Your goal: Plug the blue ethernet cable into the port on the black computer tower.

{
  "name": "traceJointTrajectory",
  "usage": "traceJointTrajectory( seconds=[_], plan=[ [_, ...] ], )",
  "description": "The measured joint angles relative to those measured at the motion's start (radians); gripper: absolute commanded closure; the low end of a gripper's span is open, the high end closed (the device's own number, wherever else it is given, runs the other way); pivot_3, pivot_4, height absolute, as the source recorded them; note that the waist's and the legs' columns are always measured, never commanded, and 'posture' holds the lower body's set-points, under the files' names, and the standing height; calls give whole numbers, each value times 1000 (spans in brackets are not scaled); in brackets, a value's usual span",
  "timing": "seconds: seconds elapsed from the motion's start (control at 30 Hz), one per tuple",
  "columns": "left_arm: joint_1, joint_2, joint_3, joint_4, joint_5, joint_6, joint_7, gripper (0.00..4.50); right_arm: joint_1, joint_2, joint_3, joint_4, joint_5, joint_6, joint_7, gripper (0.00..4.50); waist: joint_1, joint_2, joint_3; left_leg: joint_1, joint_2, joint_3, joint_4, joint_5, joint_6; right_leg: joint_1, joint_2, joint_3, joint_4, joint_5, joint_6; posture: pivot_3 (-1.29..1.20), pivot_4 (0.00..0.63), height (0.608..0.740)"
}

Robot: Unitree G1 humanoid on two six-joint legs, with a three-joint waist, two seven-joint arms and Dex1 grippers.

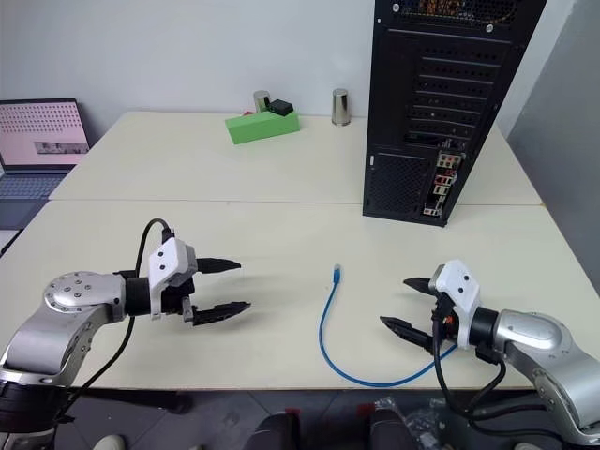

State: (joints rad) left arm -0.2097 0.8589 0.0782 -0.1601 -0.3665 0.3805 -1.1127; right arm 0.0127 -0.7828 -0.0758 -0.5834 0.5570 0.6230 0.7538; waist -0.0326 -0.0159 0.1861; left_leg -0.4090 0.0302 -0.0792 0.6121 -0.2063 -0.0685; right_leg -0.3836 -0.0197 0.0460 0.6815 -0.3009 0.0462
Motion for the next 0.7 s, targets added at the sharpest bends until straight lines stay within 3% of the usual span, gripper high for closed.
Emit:
traceJointTrajectory(
  seconds=[0.4, 0.7],
  plan=[
    [13, 0, 2, -23, -15, 6, -10, 0, 7, 55, 35, 2, -56, -28, -21, 7, 0, 0, 0, 0, 0, 0, 0, 0, 0, 0, 0, 0, 0, 0, 0, 0, 150, 740],
    [0, 0, -16, -19, -5, -2, -13, 0, -106, 238, 226, 18, -185, 24, -199, 7, -2, 0, 0, 0, 1, 0, 0, 0, 0, -1, 1, 0, 1, 0, -1, 0, 150, 740]
  ],
)
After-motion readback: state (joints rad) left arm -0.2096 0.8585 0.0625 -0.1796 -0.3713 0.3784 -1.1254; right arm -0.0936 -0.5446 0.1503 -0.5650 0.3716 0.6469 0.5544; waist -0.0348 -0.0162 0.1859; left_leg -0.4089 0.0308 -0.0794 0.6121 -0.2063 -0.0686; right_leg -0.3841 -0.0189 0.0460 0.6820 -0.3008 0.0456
